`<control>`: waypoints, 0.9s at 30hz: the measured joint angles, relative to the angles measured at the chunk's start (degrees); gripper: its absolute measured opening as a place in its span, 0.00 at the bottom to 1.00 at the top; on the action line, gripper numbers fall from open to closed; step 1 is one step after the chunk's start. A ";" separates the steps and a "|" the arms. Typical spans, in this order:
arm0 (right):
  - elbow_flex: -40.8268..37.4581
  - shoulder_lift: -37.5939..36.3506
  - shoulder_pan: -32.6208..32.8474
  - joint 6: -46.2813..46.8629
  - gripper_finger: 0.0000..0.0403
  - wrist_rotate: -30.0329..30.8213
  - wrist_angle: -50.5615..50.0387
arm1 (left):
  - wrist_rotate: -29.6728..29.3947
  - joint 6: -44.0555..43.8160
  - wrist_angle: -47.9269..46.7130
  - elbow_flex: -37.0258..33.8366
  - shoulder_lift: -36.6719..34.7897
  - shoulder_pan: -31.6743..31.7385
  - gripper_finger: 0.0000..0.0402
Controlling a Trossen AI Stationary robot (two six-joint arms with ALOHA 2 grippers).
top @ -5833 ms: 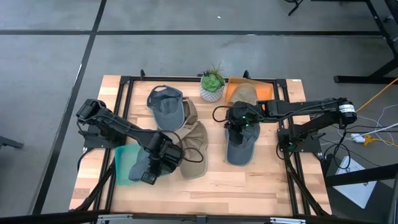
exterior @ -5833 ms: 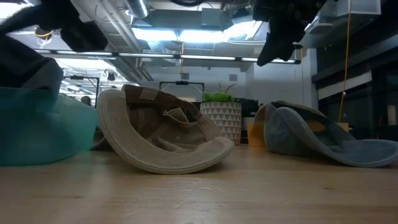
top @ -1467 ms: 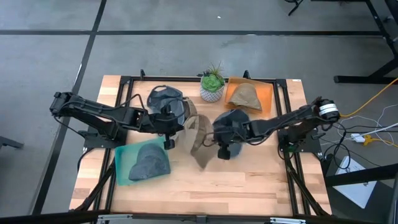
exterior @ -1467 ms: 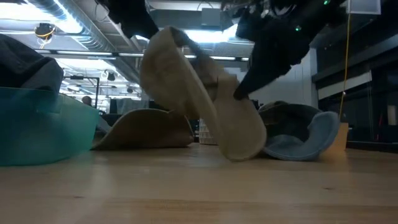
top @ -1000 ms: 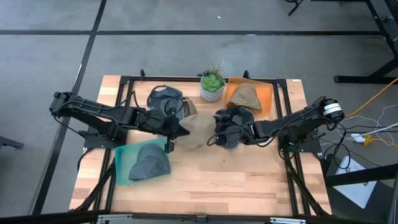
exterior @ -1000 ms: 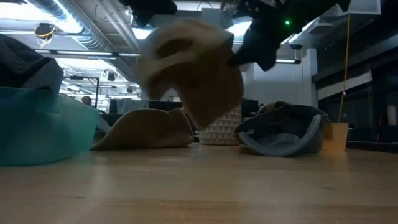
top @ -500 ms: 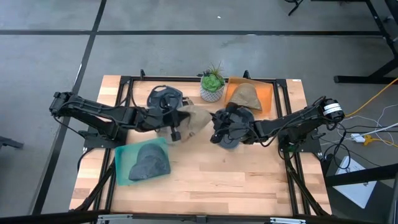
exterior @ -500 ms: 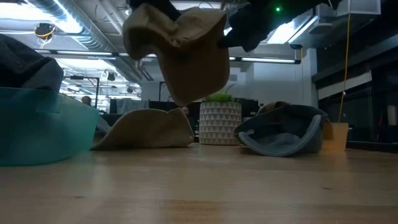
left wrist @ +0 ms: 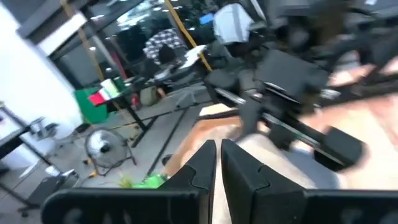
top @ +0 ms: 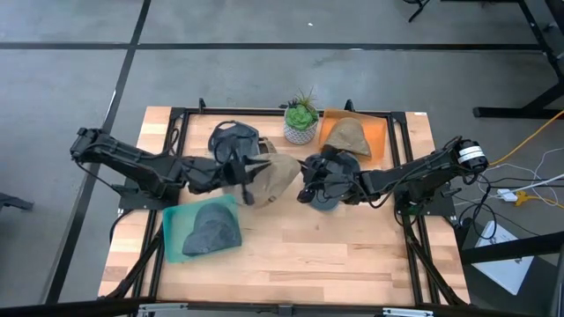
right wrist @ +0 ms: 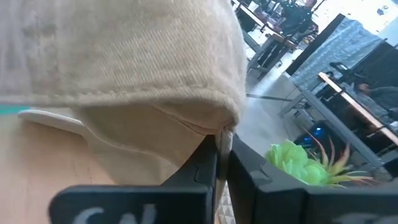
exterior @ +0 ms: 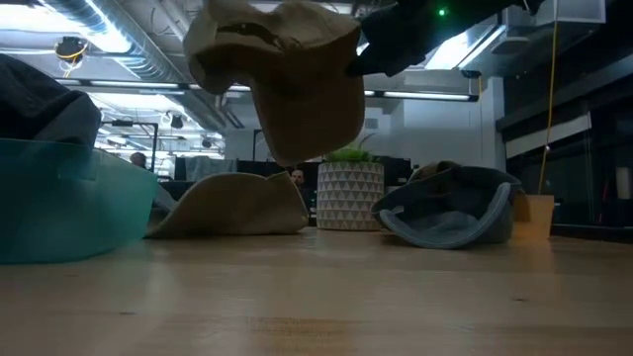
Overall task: Pick & Place hat
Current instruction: Put the bottom brown cap into the orange bin
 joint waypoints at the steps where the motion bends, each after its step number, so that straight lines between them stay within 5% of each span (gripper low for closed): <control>1: 0.00 0.00 0.00 -0.25 0.05 0.52 -0.23 | 0.00 0.09 -1.51 0.00 -0.60 -1.04 0.05; 7: 0.00 -2.69 0.00 -1.21 0.05 -0.31 -6.05 | 0.65 -9.68 -18.34 0.58 -5.53 -5.84 0.05; 15: 0.02 -4.31 0.00 -1.57 0.06 -1.00 -8.73 | 7.17 -17.64 -36.55 4.05 -5.24 -3.04 0.10; 27: 0.02 -4.28 -0.02 0.11 0.05 -4.30 -8.58 | 11.70 -14.48 -39.78 6.10 -3.98 0.87 0.50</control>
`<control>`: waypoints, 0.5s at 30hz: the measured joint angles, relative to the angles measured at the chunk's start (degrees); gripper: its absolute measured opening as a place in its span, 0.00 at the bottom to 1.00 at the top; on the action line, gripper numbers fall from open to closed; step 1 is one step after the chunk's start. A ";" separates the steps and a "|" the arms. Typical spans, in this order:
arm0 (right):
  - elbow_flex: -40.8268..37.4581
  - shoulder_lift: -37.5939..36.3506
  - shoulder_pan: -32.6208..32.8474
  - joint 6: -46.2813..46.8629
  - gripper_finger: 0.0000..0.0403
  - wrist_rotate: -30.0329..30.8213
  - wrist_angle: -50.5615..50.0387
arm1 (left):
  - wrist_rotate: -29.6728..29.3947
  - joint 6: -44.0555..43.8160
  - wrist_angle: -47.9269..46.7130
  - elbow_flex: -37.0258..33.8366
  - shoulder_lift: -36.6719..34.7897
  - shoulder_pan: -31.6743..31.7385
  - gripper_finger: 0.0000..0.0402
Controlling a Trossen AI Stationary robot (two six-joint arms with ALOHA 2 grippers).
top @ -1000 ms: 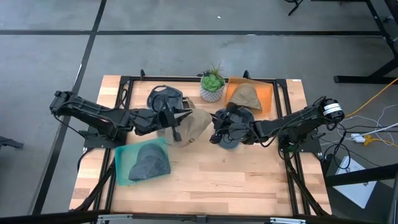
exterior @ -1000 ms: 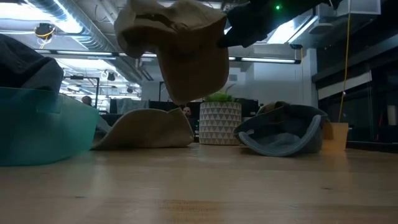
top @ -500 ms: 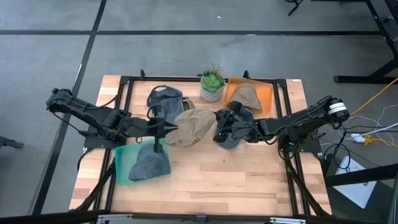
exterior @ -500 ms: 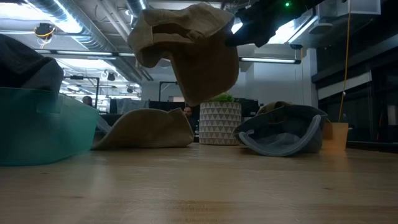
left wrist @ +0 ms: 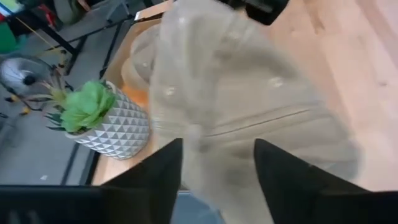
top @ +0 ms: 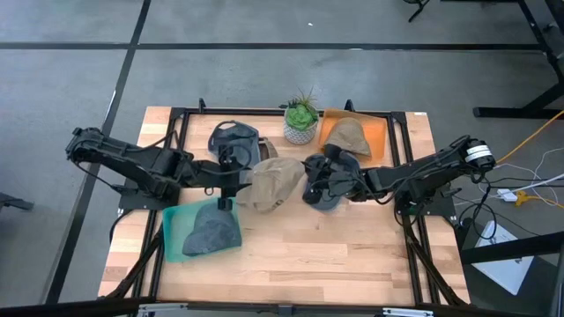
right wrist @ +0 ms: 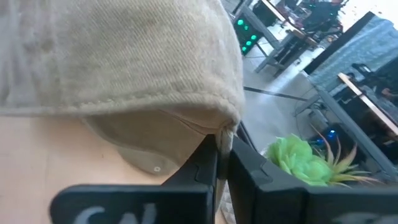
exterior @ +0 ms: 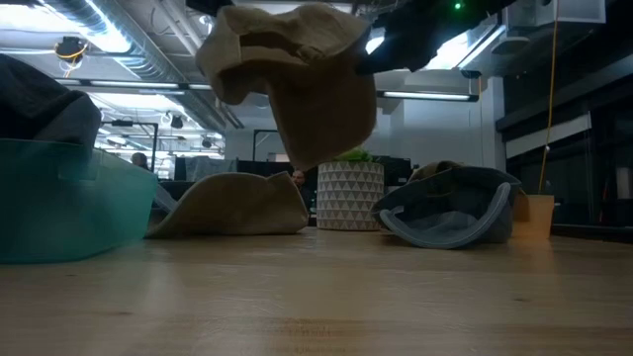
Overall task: Pick & Place hat
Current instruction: Put the bottom brown cap into the orange bin
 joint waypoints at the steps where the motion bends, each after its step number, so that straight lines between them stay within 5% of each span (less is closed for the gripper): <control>1: 0.00 -0.02 0.00 0.02 0.05 -0.13 0.16 | -0.28 0.89 0.02 0.00 0.00 0.16 0.53; 6: 0.00 -0.01 0.00 1.15 0.05 -1.27 0.41 | -2.42 2.86 0.21 0.00 0.90 0.62 0.65; 12: 0.02 -0.01 0.02 1.11 0.06 -1.68 2.27 | 6.91 2.39 3.93 0.00 3.62 1.98 0.68; 15: 0.02 -0.02 0.00 1.28 0.05 -2.26 2.98 | 6.48 2.46 5.97 0.00 5.13 2.62 0.68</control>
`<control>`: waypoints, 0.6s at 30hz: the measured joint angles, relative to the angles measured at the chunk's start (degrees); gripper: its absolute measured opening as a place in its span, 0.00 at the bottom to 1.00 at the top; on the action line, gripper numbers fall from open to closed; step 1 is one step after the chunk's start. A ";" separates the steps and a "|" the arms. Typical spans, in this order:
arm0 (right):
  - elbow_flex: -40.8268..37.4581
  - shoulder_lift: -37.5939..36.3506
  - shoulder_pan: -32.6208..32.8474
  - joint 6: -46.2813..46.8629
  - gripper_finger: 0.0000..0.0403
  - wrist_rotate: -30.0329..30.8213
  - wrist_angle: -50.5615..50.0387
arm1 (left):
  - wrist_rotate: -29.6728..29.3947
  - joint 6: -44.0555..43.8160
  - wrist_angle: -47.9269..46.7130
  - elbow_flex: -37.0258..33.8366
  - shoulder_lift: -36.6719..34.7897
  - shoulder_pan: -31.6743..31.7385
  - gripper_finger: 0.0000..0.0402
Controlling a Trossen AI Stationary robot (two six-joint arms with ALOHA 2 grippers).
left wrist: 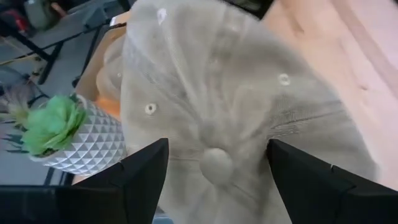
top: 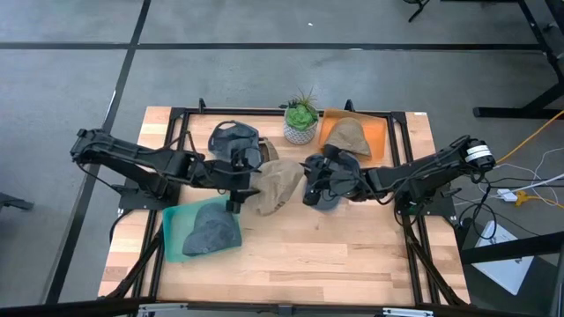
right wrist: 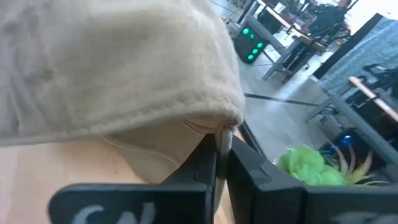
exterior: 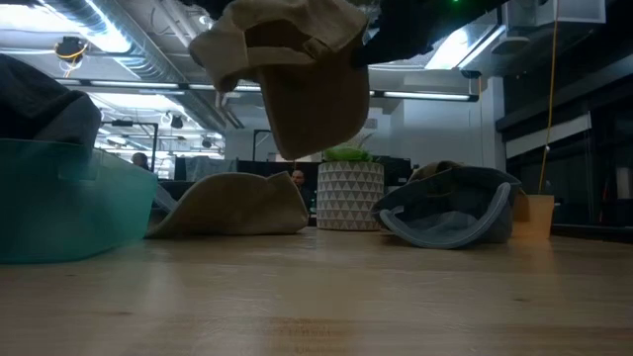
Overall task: Pick & Place hat
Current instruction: Put the bottom brown cap into the orange bin
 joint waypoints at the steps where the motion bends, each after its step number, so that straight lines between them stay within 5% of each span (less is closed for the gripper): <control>1: 0.00 0.00 0.00 0.23 0.05 -0.80 0.04 | -0.43 0.39 0.89 0.00 0.54 0.31 0.68; 9: 0.00 0.00 0.11 2.04 0.06 -2.29 0.48 | -4.66 0.47 7.67 -0.02 1.54 1.52 0.59; 18: 0.00 0.02 0.15 3.59 0.06 -1.93 0.96 | -9.73 -3.07 9.10 -0.02 0.22 1.49 0.17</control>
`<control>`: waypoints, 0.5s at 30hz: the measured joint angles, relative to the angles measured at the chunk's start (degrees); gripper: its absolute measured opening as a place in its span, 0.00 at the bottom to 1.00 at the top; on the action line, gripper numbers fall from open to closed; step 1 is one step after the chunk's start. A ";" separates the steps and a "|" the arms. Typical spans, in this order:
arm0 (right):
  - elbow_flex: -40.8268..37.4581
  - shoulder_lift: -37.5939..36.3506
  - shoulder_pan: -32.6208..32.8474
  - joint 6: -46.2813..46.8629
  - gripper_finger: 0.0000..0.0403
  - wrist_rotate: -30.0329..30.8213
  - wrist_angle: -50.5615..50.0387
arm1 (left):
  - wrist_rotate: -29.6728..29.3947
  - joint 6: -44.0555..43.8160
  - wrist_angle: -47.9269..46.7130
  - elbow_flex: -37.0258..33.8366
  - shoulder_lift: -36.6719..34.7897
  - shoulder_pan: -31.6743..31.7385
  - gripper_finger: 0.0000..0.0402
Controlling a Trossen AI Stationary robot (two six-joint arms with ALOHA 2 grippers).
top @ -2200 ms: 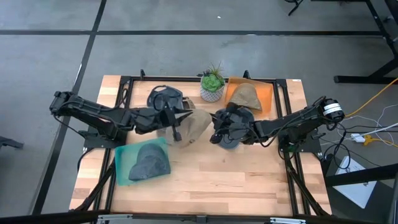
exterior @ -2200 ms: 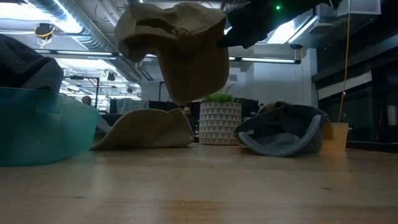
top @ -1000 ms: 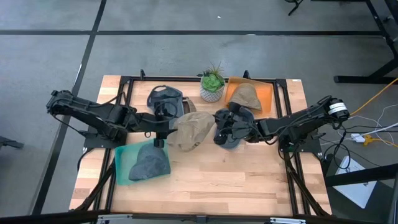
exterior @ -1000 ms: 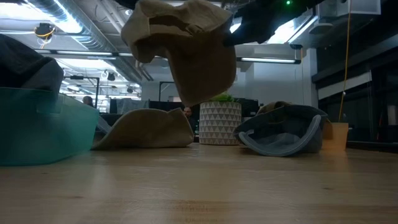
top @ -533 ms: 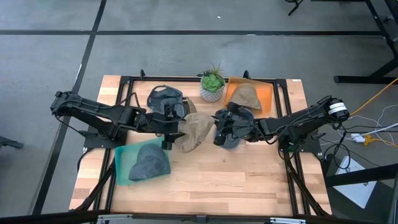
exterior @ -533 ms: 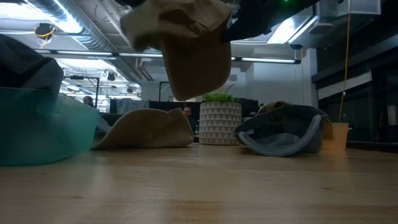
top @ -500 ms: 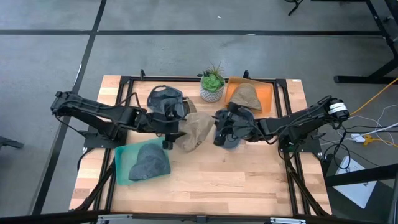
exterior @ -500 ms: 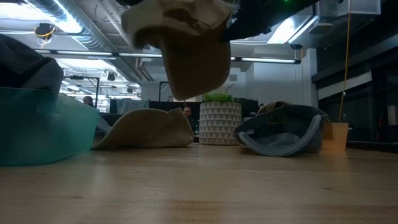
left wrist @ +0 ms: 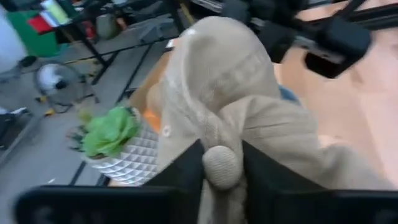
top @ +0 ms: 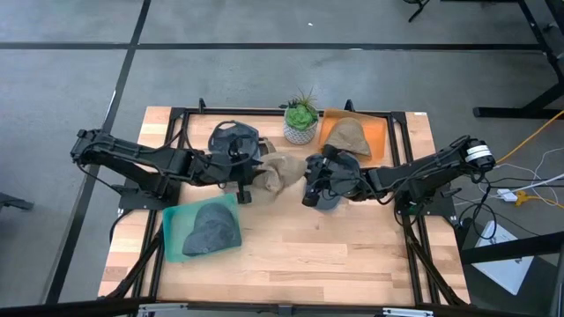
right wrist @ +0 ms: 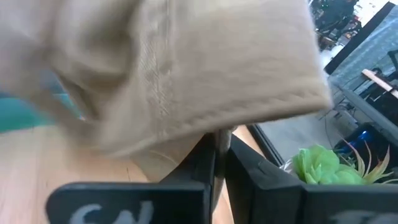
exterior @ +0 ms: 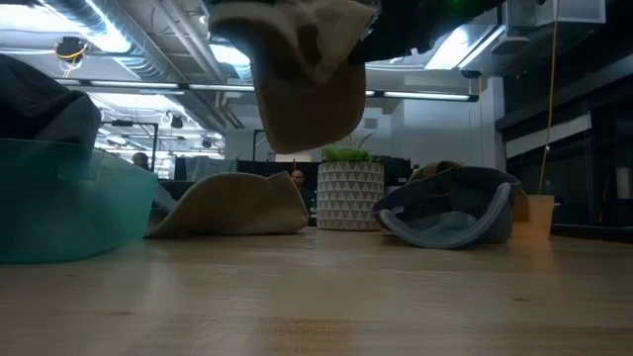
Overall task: Pick & Place hat
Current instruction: Put the bottom brown cap into the orange bin
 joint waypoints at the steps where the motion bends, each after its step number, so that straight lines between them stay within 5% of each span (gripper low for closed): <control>1: 0.00 0.00 0.02 0.54 0.06 -0.08 0.10 | -1.06 0.16 0.17 0.00 -0.02 0.00 0.12; 15: 0.02 0.00 0.16 10.65 0.13 -2.17 -1.73 | -17.88 6.54 5.20 0.00 -0.83 -1.31 0.05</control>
